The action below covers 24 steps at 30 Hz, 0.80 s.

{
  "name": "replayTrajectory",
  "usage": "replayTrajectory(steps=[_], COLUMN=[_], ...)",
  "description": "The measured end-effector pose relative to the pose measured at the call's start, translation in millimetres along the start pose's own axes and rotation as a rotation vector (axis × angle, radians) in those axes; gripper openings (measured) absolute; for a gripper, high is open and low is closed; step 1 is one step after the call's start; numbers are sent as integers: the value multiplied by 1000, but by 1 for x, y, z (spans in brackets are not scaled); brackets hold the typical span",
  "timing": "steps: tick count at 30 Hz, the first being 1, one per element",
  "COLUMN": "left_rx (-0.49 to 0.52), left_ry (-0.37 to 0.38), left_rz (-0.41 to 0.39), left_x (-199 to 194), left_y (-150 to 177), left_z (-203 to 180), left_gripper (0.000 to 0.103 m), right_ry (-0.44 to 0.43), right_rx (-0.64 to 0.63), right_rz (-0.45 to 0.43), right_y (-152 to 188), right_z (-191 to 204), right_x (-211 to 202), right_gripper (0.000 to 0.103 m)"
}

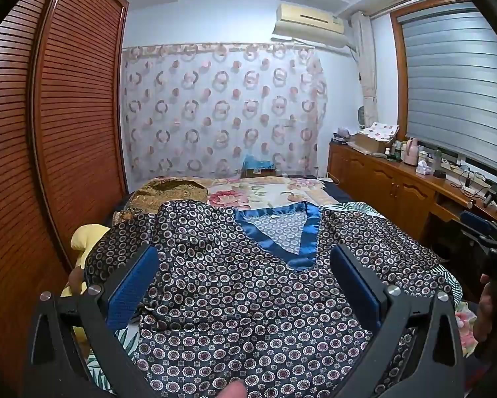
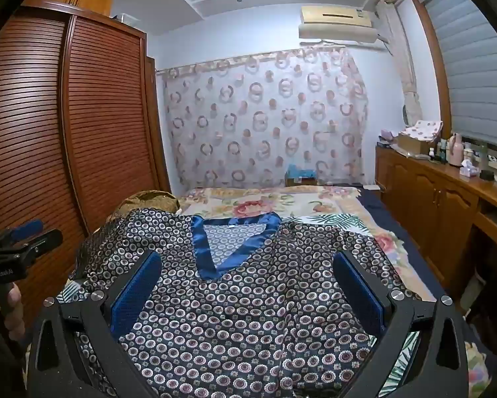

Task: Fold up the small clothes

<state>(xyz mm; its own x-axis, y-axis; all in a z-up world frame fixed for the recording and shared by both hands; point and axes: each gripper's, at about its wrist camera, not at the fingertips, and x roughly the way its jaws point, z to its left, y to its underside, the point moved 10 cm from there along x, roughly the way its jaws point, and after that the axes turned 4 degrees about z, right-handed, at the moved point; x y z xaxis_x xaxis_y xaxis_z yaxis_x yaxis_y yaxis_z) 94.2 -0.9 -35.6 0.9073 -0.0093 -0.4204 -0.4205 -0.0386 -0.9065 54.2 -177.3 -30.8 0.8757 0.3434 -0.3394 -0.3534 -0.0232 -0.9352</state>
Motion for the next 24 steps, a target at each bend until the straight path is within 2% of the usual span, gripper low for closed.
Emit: replayTrajectory(steps=[24], left_rx=[8], left_ry=[-8], left_rz=[7], left_x=[3], left_y=[5], left_z=[1], left_gripper=[103], right_ry=[-2], right_rx=[-14], right_rz=[-11], right_y=[-2], right_z=[1], right_x=[2], right_gripper=[103])
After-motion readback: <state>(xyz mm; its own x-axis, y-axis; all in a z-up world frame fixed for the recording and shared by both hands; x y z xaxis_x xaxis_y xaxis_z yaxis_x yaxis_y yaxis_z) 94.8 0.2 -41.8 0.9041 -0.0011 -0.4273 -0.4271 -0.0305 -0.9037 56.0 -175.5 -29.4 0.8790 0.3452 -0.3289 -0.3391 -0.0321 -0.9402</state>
